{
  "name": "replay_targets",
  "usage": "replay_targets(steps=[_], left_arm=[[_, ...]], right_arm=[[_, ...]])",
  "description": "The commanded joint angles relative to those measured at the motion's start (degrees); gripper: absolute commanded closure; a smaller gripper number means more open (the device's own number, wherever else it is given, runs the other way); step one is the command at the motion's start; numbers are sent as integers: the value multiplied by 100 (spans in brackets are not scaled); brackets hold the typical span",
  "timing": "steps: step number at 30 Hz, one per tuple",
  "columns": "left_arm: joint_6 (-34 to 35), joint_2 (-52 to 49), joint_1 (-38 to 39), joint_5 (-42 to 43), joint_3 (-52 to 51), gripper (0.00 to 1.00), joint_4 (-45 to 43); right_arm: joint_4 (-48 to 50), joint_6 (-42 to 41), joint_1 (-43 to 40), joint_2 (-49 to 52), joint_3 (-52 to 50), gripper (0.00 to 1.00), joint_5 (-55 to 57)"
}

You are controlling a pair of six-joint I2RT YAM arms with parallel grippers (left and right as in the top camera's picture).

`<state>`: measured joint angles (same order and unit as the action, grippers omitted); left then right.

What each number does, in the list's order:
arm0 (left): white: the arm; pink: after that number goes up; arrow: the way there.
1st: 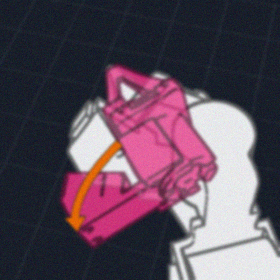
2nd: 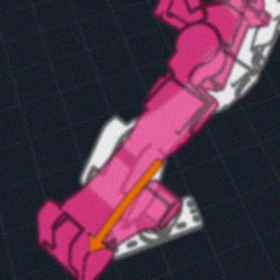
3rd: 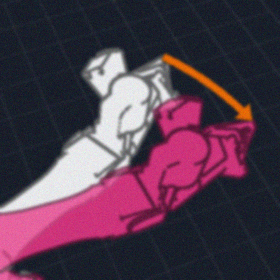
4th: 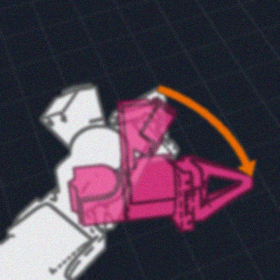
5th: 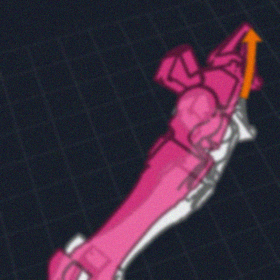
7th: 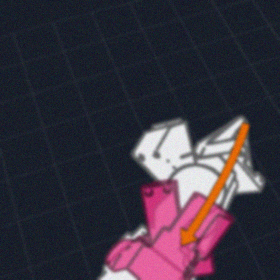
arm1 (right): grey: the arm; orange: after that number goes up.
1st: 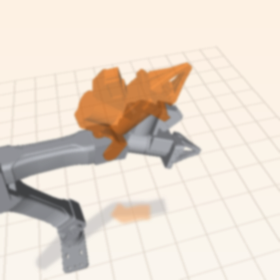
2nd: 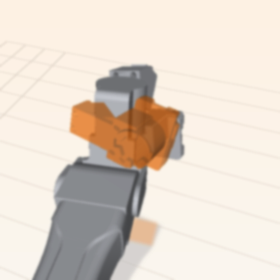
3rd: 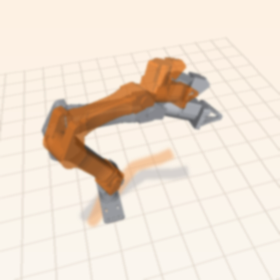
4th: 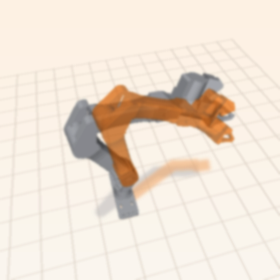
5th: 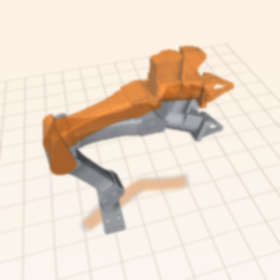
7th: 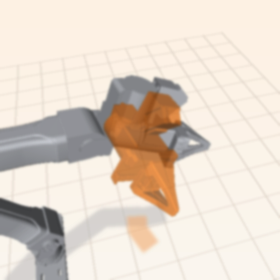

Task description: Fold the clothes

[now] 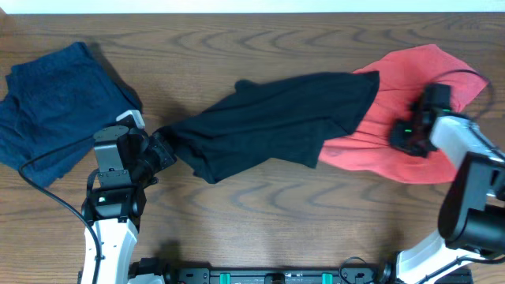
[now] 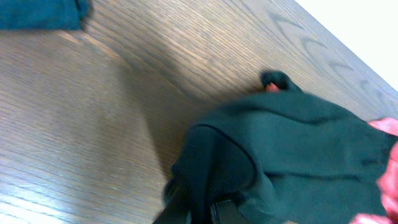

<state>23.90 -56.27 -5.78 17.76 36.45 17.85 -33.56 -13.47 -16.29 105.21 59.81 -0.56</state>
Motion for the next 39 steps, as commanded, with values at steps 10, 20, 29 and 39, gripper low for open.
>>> replay_targets(steps=[10,20,29,39], left_arm=[[-245,-4,7,-994,55,93,-35],[-238,-7,7,-1115,55,92,15],[-236,-7,7,-1115,55,92,37],[-238,-7,7,-1110,55,92,35]], right_arm=[[-1718,-1373,-2951,398,1694,80,1912],[-2549,1412,-2518,293,2494,77,-2507],[-2686,1781,-765,293,1429,77,-1967],[-1180,1561,35,293,9,76,-1453]])
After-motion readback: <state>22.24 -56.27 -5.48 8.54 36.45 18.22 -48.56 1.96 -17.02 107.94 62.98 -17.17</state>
